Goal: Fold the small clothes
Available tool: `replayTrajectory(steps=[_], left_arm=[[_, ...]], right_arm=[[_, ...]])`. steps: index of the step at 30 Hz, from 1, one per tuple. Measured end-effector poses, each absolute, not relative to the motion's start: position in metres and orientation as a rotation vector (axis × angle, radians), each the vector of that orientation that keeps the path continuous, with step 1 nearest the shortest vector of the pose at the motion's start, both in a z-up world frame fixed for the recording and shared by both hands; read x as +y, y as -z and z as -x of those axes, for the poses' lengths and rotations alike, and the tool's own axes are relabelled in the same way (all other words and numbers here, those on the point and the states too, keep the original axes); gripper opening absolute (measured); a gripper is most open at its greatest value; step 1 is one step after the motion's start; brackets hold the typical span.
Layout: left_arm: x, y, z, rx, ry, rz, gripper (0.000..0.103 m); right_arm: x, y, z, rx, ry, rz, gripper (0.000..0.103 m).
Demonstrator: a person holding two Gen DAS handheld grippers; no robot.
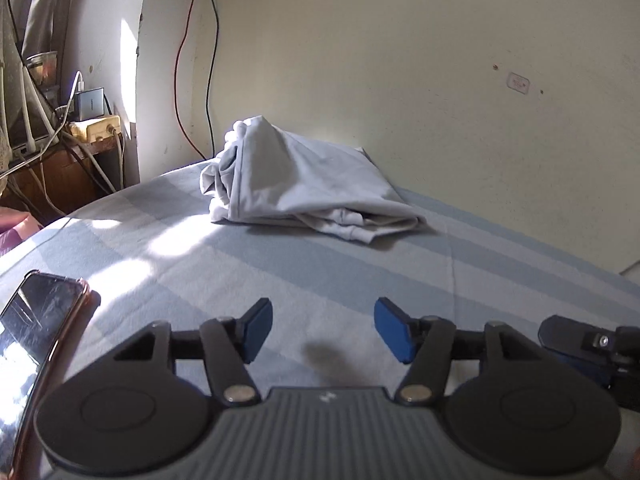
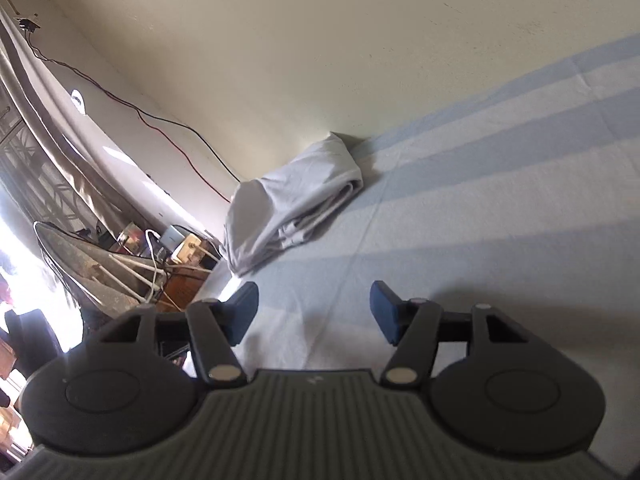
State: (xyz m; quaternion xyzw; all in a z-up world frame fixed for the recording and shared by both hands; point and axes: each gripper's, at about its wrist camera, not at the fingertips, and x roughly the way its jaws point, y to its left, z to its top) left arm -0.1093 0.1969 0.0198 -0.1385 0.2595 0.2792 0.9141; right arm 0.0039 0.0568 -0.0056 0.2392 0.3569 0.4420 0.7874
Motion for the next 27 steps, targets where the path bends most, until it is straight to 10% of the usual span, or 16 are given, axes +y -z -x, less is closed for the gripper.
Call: replayTrajectory(steps=[27], left_arm=[[0.157,-0.013,0.133,0.489,-0.557,0.212,0.078]], right_arm=[[-0.002,0.012,0.024,0.650,-0.862,-0.604,0.072]])
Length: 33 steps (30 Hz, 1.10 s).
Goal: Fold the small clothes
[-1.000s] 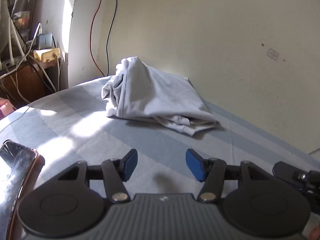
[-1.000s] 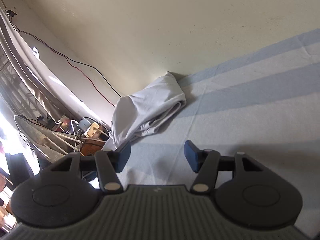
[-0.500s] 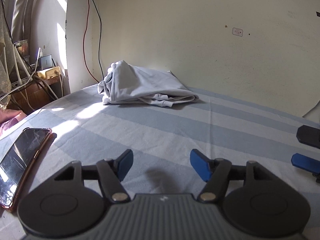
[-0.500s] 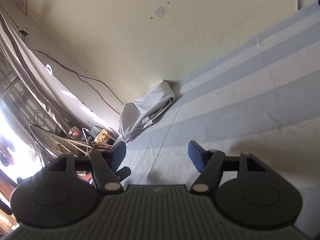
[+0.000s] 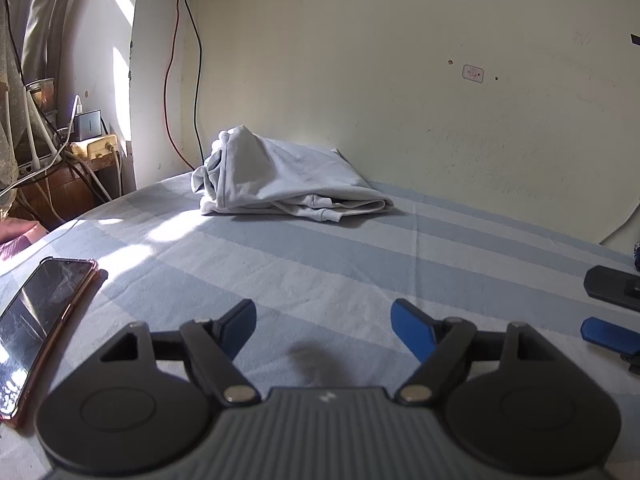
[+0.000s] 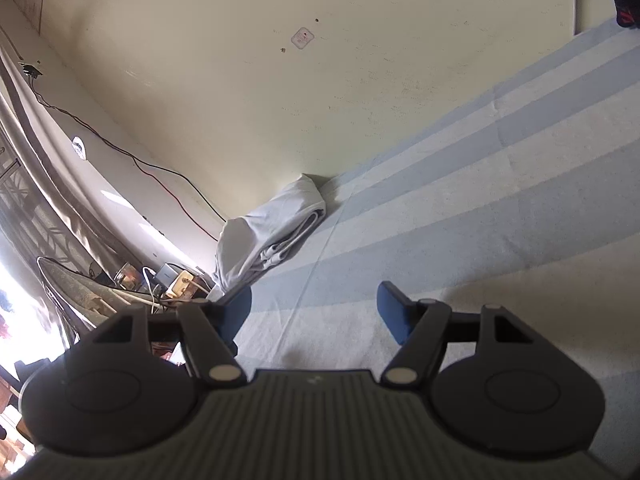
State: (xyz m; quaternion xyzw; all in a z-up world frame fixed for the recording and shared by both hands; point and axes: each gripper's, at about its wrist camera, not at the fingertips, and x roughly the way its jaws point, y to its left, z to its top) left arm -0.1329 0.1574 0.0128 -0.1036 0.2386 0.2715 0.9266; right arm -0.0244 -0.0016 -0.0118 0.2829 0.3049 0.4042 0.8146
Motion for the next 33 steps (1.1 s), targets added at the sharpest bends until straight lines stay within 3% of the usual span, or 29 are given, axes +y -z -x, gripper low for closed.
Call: replayTrajectory(steps=[12,33], left_arm=[[0.154,-0.015,0.134,0.469,-0.583,0.183,0.103],[0.154,-0.013,0.134,0.486,-0.587,0.188,0.103]], right_arm=[[0.010,0.007,0.034,0.641,-0.832,-0.468,0.073],[0.025,0.003,0.046,0.567,-0.781,-0.326,0.076]])
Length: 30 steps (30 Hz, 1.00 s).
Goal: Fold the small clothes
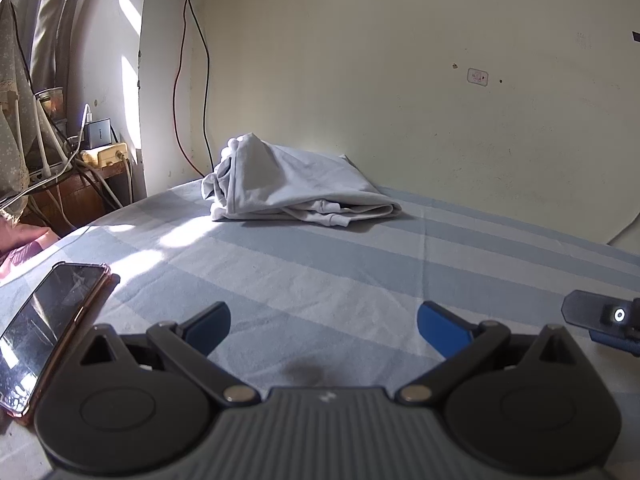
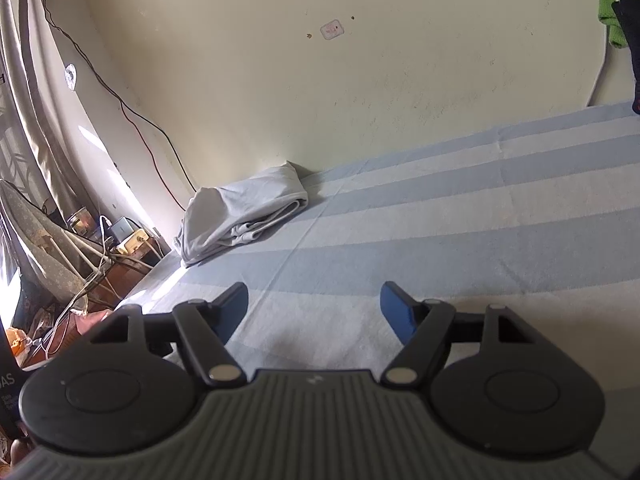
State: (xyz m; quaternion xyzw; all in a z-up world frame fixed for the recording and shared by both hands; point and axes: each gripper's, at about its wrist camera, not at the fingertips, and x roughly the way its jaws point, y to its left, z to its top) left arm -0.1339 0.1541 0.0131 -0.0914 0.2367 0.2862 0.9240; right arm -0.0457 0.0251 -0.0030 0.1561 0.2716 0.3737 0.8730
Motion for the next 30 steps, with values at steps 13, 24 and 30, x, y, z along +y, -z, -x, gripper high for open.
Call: replayTrajectory(steps=[13,24,30], left_arm=[[0.1551,-0.0124,0.1329,0.504,-0.596,0.186,0.103],[0.1608,-0.0114,0.1315,0.523,-0.617,0.204,0.103],[0.1619,-0.0090,0.1260,0.565,-0.628,0.205,0.103]], right_arm=[[0.0279,0.0020,0.0490,0.546,-0.772,-0.307,0.078],[0.0294,0.0020,0.0495,0.540,-0.775,-0.297,0.079],[0.0297,0.0016,0.0497,0.539,-0.772,-0.295,0.081]])
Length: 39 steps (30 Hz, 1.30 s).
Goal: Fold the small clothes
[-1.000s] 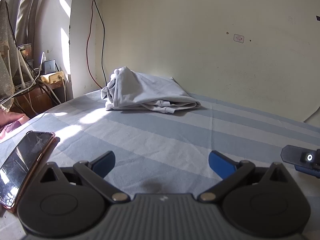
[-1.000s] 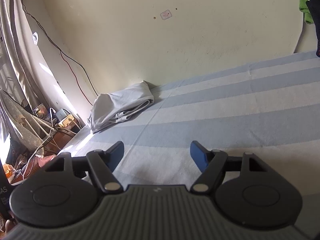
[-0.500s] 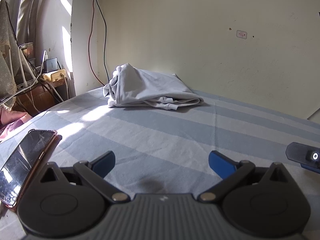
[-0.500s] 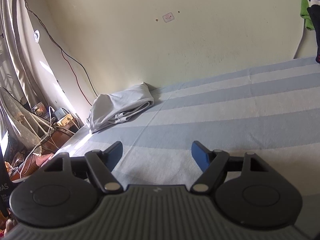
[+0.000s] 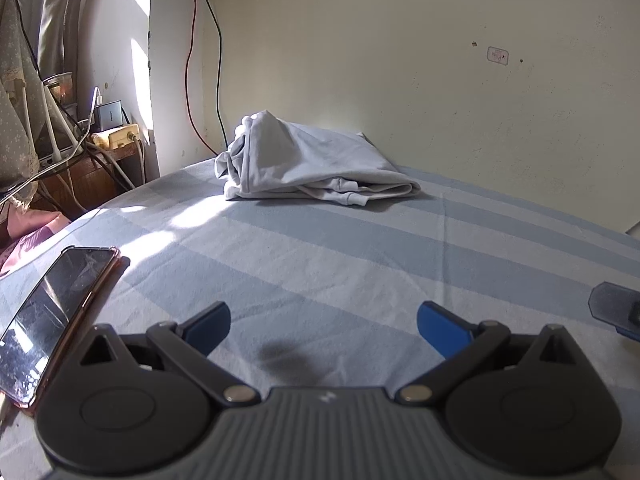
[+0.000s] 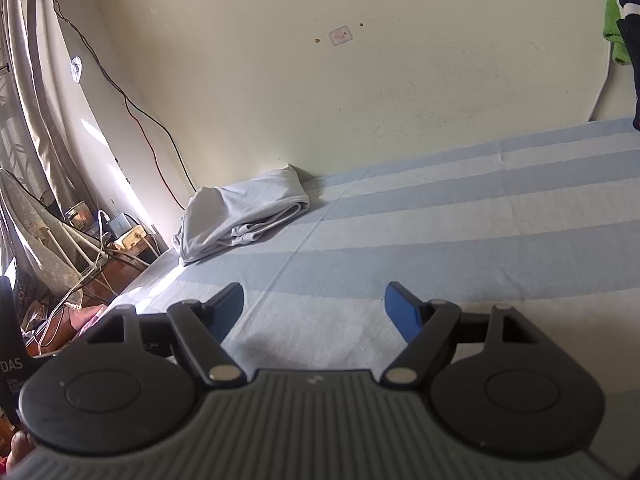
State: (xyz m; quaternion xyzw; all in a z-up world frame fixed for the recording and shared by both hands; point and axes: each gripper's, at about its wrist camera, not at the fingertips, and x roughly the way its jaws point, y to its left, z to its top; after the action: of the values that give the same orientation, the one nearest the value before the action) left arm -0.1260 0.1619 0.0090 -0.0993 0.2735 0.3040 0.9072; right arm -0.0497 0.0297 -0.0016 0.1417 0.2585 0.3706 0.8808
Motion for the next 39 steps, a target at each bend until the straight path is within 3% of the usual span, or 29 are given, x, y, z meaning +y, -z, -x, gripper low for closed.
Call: replayTrajectory(steps=[22,39], left_arm=[[0.173,-0.003,0.127,0.596,-0.561,0.315,0.103],[0.167,-0.001,0.116,0.672,-0.648,0.227,0.103]], right_arm=[[0.036,0.001,0.054,0.534,-0.759,-0.249,0.085],[0.026,0.001,0.060,0.547,-0.701,-0.221,0.086]])
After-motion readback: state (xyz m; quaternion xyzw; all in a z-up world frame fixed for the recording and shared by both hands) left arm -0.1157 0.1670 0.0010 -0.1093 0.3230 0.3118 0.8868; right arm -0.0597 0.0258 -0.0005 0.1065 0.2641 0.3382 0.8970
